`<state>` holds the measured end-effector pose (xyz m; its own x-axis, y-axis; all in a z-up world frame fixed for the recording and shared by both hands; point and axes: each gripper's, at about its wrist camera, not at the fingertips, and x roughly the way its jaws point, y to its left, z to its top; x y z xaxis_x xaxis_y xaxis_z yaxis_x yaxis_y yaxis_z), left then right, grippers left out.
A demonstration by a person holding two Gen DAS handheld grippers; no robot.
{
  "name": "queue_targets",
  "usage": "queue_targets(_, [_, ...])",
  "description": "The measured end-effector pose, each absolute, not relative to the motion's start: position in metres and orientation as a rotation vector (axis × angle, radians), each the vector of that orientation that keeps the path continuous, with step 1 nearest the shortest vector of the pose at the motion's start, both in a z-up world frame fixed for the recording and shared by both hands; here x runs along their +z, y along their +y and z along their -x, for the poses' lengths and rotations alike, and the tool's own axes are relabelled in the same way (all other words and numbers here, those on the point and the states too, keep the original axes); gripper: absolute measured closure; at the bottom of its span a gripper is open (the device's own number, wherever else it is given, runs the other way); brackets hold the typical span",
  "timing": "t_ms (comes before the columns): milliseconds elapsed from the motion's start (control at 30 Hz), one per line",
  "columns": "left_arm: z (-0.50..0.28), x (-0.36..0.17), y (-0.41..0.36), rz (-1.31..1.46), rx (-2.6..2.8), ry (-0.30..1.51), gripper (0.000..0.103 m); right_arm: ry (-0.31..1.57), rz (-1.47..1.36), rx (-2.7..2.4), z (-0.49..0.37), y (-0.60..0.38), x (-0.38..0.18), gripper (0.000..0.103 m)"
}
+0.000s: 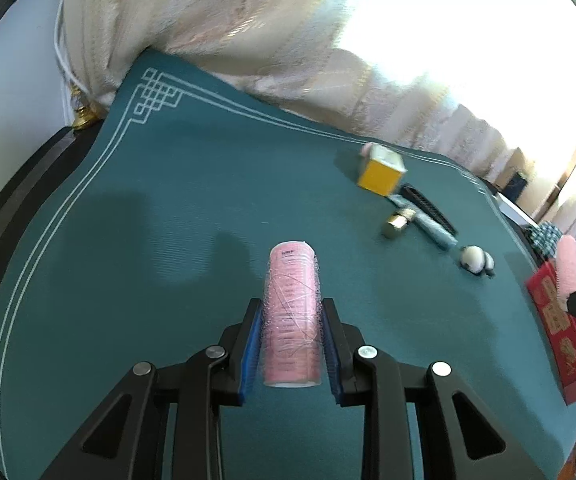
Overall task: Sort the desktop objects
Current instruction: 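Carry both pink hair curlers toward the red tin with both grippers, then open both grippers over the red tin to drop the curlers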
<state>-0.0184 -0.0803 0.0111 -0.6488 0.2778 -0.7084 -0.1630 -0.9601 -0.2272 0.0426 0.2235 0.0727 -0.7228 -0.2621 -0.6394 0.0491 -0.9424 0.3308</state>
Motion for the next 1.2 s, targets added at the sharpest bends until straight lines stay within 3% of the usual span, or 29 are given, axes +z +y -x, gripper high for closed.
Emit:
queue_targets(500, [-0.035,0.062,0.038,1.031,2.451,-0.071,0.074,-0.620,-1.068,-2.970,-0.125,0.370,0.078,0.068])
queue_targets(900, [-0.059,0.086,0.160,0.964,2.286,0.074,0.074,-0.662,-1.115,-2.932,-0.154,0.427,0.056,0.066])
queue_targets(967, [-0.062,0.090,0.178,0.954,2.264,0.093,0.074,-0.669,-1.098,-2.930,-0.158,0.433,0.056,0.063])
queue_targets(1033, [-0.064,0.093,0.191,0.946,2.244,0.109,0.074,-0.679,-1.078,-2.939,-0.164,0.439,0.057,0.053])
queue_targets(1200, [-0.068,0.096,0.232,0.935,2.180,0.153,0.074,-0.707,-1.027,-2.962,-0.177,0.452,0.061,0.045])
